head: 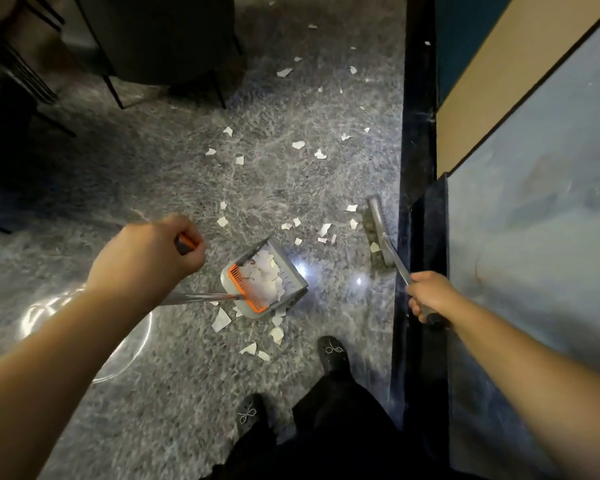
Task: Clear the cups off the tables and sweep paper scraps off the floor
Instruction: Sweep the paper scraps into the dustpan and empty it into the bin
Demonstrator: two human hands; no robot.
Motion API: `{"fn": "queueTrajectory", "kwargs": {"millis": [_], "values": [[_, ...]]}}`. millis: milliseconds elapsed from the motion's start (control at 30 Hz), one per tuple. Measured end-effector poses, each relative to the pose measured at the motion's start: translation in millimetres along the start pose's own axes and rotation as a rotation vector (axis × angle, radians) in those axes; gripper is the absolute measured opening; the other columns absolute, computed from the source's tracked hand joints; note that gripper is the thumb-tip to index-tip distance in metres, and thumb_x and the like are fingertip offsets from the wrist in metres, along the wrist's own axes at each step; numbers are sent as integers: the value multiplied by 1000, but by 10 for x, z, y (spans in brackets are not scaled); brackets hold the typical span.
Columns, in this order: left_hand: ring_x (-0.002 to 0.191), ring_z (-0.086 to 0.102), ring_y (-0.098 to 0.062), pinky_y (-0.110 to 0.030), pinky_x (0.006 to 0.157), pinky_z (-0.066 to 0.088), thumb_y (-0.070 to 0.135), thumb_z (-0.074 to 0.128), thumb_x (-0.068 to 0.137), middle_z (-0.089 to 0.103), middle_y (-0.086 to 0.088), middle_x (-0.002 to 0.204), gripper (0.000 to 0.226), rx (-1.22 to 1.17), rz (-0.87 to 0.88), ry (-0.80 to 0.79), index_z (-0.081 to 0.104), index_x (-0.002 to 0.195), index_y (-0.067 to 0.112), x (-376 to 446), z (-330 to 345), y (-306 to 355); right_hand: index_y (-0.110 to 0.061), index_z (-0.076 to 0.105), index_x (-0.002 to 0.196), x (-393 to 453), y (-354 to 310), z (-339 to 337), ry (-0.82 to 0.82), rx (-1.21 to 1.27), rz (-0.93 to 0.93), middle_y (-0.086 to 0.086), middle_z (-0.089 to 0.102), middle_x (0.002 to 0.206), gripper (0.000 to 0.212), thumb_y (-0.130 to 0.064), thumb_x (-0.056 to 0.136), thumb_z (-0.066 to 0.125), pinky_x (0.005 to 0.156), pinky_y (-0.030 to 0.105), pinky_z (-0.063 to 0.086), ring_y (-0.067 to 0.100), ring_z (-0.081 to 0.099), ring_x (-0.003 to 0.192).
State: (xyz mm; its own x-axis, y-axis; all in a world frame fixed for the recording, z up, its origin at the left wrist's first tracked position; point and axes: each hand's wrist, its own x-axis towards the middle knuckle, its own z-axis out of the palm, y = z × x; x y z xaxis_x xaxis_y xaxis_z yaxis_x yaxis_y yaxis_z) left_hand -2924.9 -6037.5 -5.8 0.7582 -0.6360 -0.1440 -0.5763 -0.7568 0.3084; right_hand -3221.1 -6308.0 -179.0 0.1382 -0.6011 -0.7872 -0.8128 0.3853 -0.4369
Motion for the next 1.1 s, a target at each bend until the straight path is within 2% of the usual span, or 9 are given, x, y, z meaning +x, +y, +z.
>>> {"fn": "queueTrajectory", "kwargs": {"millis": [133, 233, 333, 467, 600, 767, 900, 1000, 1100], "values": [[70, 62, -21, -33, 65, 52, 35, 72, 79, 61, 16, 65, 8, -40, -90, 15, 66, 79, 31, 106, 73, 206, -12, 49, 96, 313, -243, -290, -15, -147, 3, 12, 50, 49, 14, 1, 90, 49, 34, 20, 35, 20, 46, 36], [63, 61, -13, -26, 56, 46, 38, 73, 78, 62, 18, 65, 11, -74, -169, 28, 63, 74, 35, 158, 124, 288, -7, 52, 77, 506, -454, -359, -63, -266, -21, 14, 51, 50, 18, 4, 88, 43, 46, 28, 36, 23, 48, 48], [52, 51, 3, -17, 46, 36, 41, 72, 77, 60, 21, 62, 12, -78, -236, 54, 62, 73, 37, 139, 130, 322, -4, 54, 82, 616, -661, -295, -96, -346, -26, 16, 50, 60, 19, 6, 90, 40, 46, 29, 38, 24, 48, 49], [30, 44, 2, -13, 37, 31, 39, 72, 79, 62, 17, 60, 10, -91, -295, 94, 65, 76, 33, 20, 79, 308, -6, 52, 83, 629, -877, -93, -166, -439, -32, 14, 46, 65, 19, 6, 92, 40, 45, 29, 40, 23, 46, 52], [39, 48, 0, -16, 40, 34, 35, 72, 79, 59, 17, 59, 11, -97, -365, 132, 63, 74, 32, -178, -18, 250, -16, 43, 69, 427, -999, 132, -273, -582, -134, 11, 49, 78, 28, 2, 90, 48, 67, 37, 50, 24, 50, 69], [38, 43, -1, -16, 40, 32, 35, 72, 81, 59, 15, 60, 9, -88, -479, 166, 66, 78, 29, -564, -130, 82, -5, 51, 105, 134, -961, 423, -404, -596, -77, 13, 46, 69, 21, 5, 94, 36, 35, 20, 38, 20, 44, 50], [47, 51, -6, -20, 43, 38, 34, 71, 82, 63, 15, 66, 9, -120, -570, 158, 64, 76, 32, -1001, -204, -148, -8, 48, 91, -277, -812, 750, -523, -627, -102, 8, 40, 64, 21, 7, 93, 33, 33, 16, 33, 17, 37, 45], [59, 57, -9, -28, 56, 47, 35, 72, 81, 62, 16, 67, 14, -125, -626, 170, 61, 72, 36, -1363, -225, -341, -10, 47, 99, -544, -638, 1024, -578, -690, -125, 8, 41, 69, 22, 5, 93, 31, 34, 15, 33, 17, 39, 49], [58, 57, -12, -27, 52, 45, 39, 72, 79, 63, 13, 68, 11, -120, -678, 204, 63, 75, 36, -1765, -222, -526, -12, 47, 100, -804, -470, 1290, -613, -755, -165, 11, 47, 75, 22, 4, 93, 33, 39, 20, 37, 18, 46, 52]]}}
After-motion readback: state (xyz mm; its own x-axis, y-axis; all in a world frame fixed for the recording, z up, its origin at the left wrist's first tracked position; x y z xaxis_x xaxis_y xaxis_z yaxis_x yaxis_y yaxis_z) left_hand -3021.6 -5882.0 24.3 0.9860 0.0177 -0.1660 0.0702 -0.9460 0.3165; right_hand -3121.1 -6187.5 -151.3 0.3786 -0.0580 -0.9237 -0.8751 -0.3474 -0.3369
